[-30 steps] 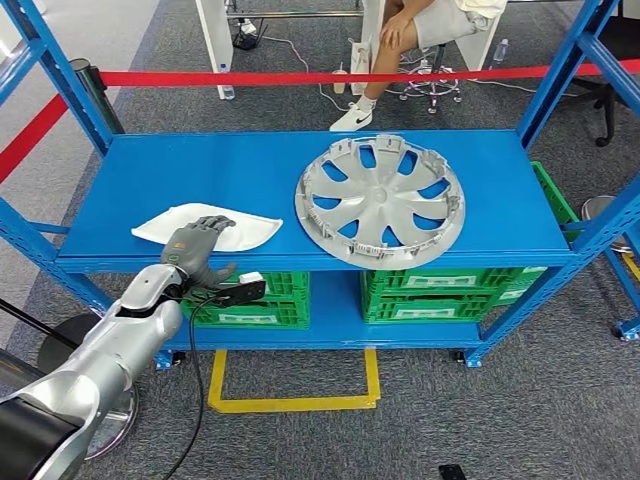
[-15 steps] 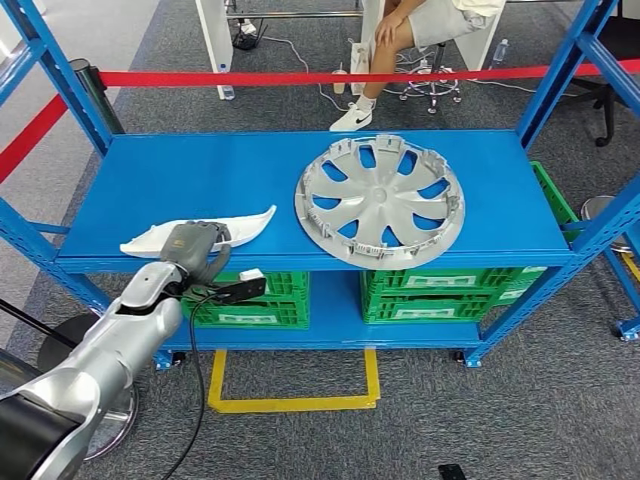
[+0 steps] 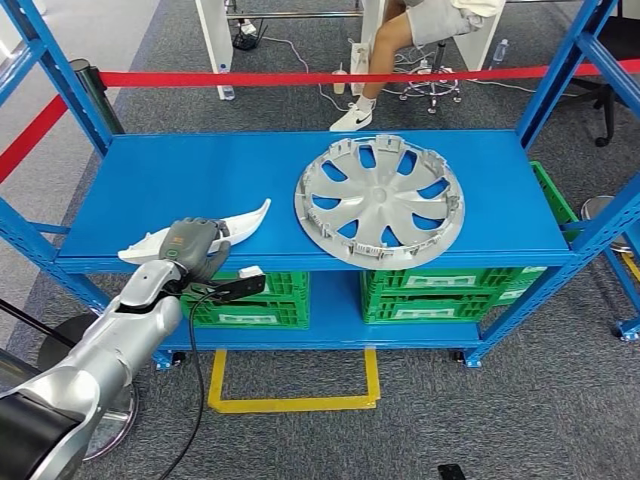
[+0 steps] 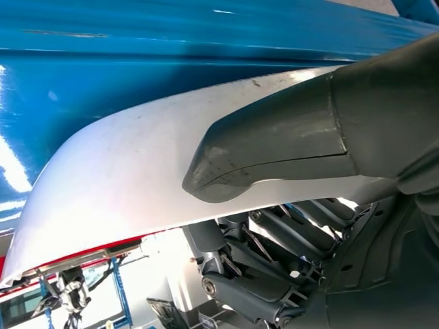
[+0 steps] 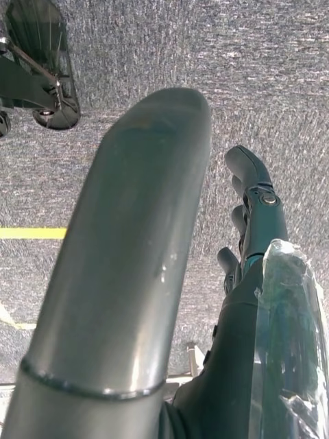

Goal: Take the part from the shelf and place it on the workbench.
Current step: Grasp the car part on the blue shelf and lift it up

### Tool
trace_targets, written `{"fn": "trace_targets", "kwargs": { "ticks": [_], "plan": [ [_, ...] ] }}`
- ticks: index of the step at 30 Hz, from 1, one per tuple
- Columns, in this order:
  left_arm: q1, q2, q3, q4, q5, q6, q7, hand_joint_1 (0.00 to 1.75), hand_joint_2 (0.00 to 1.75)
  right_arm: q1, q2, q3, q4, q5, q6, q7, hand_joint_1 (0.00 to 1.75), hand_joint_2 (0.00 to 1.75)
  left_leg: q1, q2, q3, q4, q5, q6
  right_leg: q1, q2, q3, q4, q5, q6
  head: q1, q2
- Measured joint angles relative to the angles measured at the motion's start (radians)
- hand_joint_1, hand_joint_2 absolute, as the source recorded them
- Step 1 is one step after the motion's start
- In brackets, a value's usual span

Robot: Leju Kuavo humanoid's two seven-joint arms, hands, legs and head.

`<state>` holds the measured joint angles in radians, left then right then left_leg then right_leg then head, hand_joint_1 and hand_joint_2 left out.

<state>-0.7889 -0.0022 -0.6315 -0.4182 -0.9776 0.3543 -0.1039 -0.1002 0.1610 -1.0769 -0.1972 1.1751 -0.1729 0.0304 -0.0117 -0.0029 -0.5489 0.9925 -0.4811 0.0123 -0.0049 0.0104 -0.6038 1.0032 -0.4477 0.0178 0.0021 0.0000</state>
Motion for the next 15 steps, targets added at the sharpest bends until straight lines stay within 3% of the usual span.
{"fn": "trace_targets", "kwargs": {
  "ticks": [9, 15],
  "plan": [
    [0.049, 0.001, 0.104, -0.061, 0.025, 0.303, -0.140, 1.75, 1.75, 0.000, 0.001, 0.000, 0.000, 0.023, -0.001, 0.000, 0.00, 0.00, 0.000, 0.000, 0.000, 0.000, 0.000, 0.000, 0.000, 0.000, 0.000, 0.000, 0.000, 0.000, 0.000, 0.000],
    [0.142, -0.004, 0.267, -0.244, -0.011, 0.339, -0.240, 1.75, 1.75, 0.000, 0.001, 0.000, 0.000, 0.035, -0.001, 0.000, 0.00, 0.00, 0.000, 0.000, -0.001, 0.000, 0.000, 0.000, 0.000, 0.000, -0.001, 0.000, 0.000, 0.000, 0.000, 0.000]
  ]
}}
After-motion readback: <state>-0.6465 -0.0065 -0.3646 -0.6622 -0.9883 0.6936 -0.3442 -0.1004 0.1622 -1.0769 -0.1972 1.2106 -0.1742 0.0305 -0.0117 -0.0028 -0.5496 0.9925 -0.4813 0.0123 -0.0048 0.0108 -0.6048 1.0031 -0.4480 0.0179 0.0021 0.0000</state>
